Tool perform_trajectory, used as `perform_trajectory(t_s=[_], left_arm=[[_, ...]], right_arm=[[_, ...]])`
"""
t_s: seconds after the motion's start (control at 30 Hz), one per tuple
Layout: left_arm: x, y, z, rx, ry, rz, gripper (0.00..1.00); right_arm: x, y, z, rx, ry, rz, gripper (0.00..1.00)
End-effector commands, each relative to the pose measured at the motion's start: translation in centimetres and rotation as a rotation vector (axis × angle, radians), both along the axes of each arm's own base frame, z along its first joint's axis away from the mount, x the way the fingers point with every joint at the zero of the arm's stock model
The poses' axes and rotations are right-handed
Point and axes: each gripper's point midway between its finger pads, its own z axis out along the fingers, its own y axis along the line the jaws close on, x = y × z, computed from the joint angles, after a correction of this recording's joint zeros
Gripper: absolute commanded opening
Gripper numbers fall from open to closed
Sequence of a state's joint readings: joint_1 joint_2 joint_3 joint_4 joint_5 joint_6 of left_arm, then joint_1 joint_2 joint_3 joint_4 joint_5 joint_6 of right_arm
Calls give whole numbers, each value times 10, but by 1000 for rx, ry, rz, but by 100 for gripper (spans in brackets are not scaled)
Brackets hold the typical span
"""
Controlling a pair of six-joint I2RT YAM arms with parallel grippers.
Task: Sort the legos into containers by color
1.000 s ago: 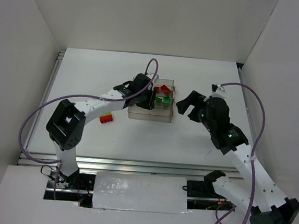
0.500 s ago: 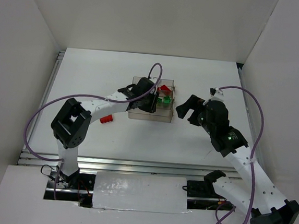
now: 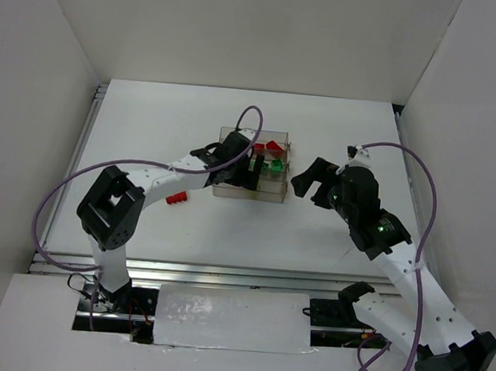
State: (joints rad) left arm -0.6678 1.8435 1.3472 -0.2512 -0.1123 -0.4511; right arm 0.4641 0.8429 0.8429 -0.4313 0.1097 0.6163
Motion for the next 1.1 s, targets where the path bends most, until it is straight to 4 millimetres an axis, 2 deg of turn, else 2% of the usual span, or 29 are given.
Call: perform_trajectory(t_s=[0.0, 0.03, 0.1, 0.13, 0.17, 0.23, 0.27, 0.33, 0.5, 0.6, 0.73, 0.83, 1.07], left_arm=[[10, 44, 57, 27, -144, 249, 99], [9, 62, 71, -2, -158, 361, 100], [-5, 103, 58, 70, -108, 505, 99], [-3, 130, 56, 67, -97, 633, 99], [-12, 147, 49, 84, -75, 678, 99], [-22, 177, 41, 100, -52, 772, 99], [-32, 187, 26, 127, -22, 787, 100], [-43, 203, 10, 143, 2, 808, 99], [-52, 224, -17, 194, 48, 832, 100], [-55, 228, -31, 217, 75, 838, 100], [-54, 222, -45, 212, 100, 810, 99], [-50, 217, -50, 193, 103, 790, 99], [-46, 208, -42, 125, 80, 772, 99]], right_arm=[[-1, 1, 4, -3, -25, 21, 97], [-2, 3, 4, -3, -24, 38, 97], [-3, 5, 2, -9, -23, 54, 97], [-4, 8, 0, -4, -17, 71, 97], [-4, 9, 0, -3, -17, 79, 97], [-5, 13, -4, 2, -8, 103, 98], [-5, 15, -4, 6, -10, 109, 98], [-4, 16, -6, 6, -10, 111, 98], [-7, 24, -11, 22, 2, 154, 98], [-7, 27, -14, 24, 10, 171, 99], [-6, 29, -18, 20, 20, 182, 100], [-5, 30, -20, 17, 25, 188, 100], [-3, 33, -24, 13, 35, 194, 100]])
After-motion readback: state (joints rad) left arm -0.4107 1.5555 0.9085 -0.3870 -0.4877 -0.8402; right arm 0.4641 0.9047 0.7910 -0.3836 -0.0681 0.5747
